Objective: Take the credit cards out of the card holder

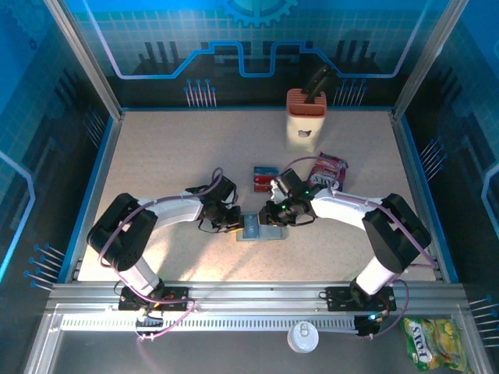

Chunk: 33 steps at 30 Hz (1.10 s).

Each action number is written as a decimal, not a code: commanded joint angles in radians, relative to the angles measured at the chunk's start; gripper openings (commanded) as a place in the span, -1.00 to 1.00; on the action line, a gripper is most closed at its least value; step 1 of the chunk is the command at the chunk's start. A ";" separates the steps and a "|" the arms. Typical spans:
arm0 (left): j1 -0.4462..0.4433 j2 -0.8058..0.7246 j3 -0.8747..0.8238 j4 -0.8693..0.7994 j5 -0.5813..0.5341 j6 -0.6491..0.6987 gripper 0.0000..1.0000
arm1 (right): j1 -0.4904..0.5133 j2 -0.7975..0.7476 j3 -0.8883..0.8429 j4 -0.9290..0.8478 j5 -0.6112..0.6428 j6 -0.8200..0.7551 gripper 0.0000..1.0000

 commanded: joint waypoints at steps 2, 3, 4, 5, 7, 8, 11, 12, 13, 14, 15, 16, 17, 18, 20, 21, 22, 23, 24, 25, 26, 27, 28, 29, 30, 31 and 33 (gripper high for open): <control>0.003 -0.057 0.011 -0.032 -0.019 -0.012 -0.72 | 0.016 0.035 0.040 0.023 -0.025 0.011 -0.54; 0.003 -0.063 0.018 -0.032 -0.020 -0.012 -0.71 | 0.016 0.039 0.041 0.029 -0.027 0.012 -0.54; 0.004 -0.067 0.025 -0.031 -0.017 -0.013 -0.71 | 0.016 0.043 0.040 0.032 -0.030 0.013 -0.54; 0.004 -0.065 0.033 -0.031 -0.016 -0.012 -0.71 | 0.016 0.049 0.039 0.036 -0.032 0.014 -0.54; 0.005 -0.053 0.045 -0.027 -0.006 -0.009 -0.75 | 0.016 0.063 0.038 0.046 -0.040 0.018 -0.54; 0.005 -0.042 0.051 -0.024 0.003 -0.007 -0.80 | 0.016 0.068 0.037 0.055 -0.046 0.021 -0.54; 0.004 -0.020 0.048 -0.010 0.013 -0.010 -0.96 | 0.016 0.082 0.033 0.077 -0.059 0.032 -0.54; 0.004 -0.016 0.039 0.002 0.017 -0.016 -1.00 | 0.016 0.087 0.033 0.081 -0.062 0.034 -0.54; 0.004 -0.012 0.032 0.013 0.022 -0.019 -1.00 | 0.016 0.089 0.035 0.083 -0.064 0.035 -0.54; 0.004 -0.008 0.027 0.018 0.025 -0.022 -1.00 | 0.016 0.093 0.036 0.085 -0.066 0.035 -0.54; 0.004 -0.002 0.022 0.024 0.028 -0.026 -1.00 | 0.016 0.097 0.037 0.086 -0.068 0.034 -0.54; 0.004 0.000 0.017 0.029 0.031 -0.027 -1.00 | 0.016 0.099 0.038 0.087 -0.069 0.035 -0.54; 0.005 0.003 0.010 0.033 0.032 -0.030 -1.00 | 0.016 0.102 0.041 0.086 -0.070 0.035 -0.54; 0.005 0.003 0.006 0.035 0.030 -0.032 -1.00 | 0.017 0.105 0.043 0.085 -0.071 0.034 -0.54; 0.005 0.002 0.001 0.030 0.021 -0.031 -1.00 | 0.016 0.109 0.044 0.085 -0.073 0.033 -0.53; 0.005 0.002 -0.001 0.024 0.016 -0.026 -1.00 | 0.016 0.113 0.046 0.085 -0.075 0.032 -0.53; 0.004 0.003 0.000 0.020 0.012 -0.023 -1.00 | 0.016 0.117 0.046 0.087 -0.077 0.033 -0.53; 0.004 0.008 -0.002 0.016 0.006 -0.020 -1.00 | 0.015 0.122 0.048 0.088 -0.079 0.033 -0.53; 0.005 0.013 -0.003 0.013 0.004 -0.018 -1.00 | 0.016 0.125 0.048 0.088 -0.081 0.034 -0.53; 0.005 0.020 -0.004 0.014 0.005 -0.015 -1.00 | 0.016 0.128 0.047 0.090 -0.082 0.035 -0.52; 0.004 0.026 -0.006 0.015 0.008 -0.016 -1.00 | 0.016 0.130 0.049 0.091 -0.082 0.037 -0.51; 0.004 0.030 -0.007 0.019 0.011 -0.017 -1.00 | 0.016 0.133 0.049 0.093 -0.082 0.038 -0.50; 0.004 0.032 -0.008 0.017 0.012 -0.017 -1.00 | 0.016 0.133 0.049 0.094 -0.084 0.038 -0.50; 0.005 0.033 -0.007 0.014 0.011 -0.016 -1.00 | 0.016 0.137 0.050 0.094 -0.086 0.038 -0.50; 0.004 0.033 -0.005 0.008 0.007 -0.012 -1.00 | 0.017 0.140 0.050 0.096 -0.088 0.038 -0.49; 0.004 0.033 -0.005 0.003 0.001 -0.008 -1.00 | 0.017 0.142 0.052 0.097 -0.090 0.038 -0.49; 0.005 0.035 -0.003 -0.010 -0.011 0.002 -1.00 | 0.017 0.146 0.053 0.100 -0.095 0.038 -0.50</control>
